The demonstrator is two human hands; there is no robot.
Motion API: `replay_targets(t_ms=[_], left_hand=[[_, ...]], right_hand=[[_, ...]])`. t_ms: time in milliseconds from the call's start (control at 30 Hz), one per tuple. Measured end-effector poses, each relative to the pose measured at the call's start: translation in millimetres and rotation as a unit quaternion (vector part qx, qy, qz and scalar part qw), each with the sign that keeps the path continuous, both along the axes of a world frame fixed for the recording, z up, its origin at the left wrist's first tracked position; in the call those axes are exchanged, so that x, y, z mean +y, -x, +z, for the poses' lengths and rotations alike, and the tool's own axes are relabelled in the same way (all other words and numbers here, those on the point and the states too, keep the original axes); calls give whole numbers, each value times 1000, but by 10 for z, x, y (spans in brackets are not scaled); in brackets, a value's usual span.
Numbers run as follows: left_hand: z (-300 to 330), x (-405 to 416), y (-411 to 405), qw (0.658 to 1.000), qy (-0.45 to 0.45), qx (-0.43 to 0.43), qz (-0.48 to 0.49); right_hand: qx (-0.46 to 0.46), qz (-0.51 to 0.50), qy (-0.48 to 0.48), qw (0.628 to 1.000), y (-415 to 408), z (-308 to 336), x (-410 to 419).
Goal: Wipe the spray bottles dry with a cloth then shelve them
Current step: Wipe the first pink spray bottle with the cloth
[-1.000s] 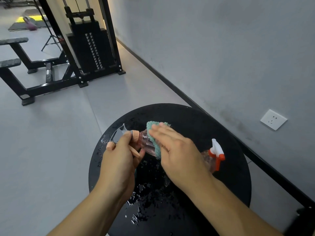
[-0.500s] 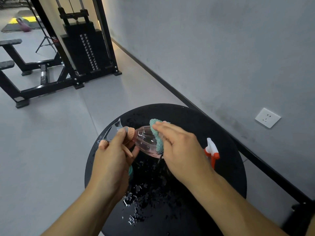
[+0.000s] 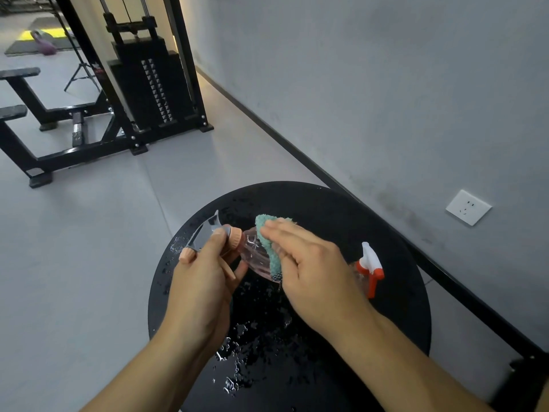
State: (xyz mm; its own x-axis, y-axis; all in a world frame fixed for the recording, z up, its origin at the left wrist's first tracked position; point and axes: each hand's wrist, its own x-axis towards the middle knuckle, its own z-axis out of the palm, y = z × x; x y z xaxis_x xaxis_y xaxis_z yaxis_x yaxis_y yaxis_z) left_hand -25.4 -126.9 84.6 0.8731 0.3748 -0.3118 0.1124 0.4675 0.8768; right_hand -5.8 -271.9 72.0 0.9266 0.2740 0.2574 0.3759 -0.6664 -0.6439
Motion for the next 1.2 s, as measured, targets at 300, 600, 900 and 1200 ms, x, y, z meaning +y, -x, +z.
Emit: replay_targets(t_ms=[300, 600, 900, 1200], left_hand=[[-62, 97, -69, 1000, 9, -2, 0], [-91, 211, -101, 1000, 2, -21, -9], [-75, 215, -102, 1000, 12, -23, 1], [-54, 179, -87, 1000, 12, -29, 4]], right_hand=[[-8, -23, -6, 1000, -9, -21, -34], [-11, -60, -45, 997, -51, -49, -73], [-13, -54, -60, 997, -69, -65, -64], [-9, -48, -80, 996, -56, -81, -61]])
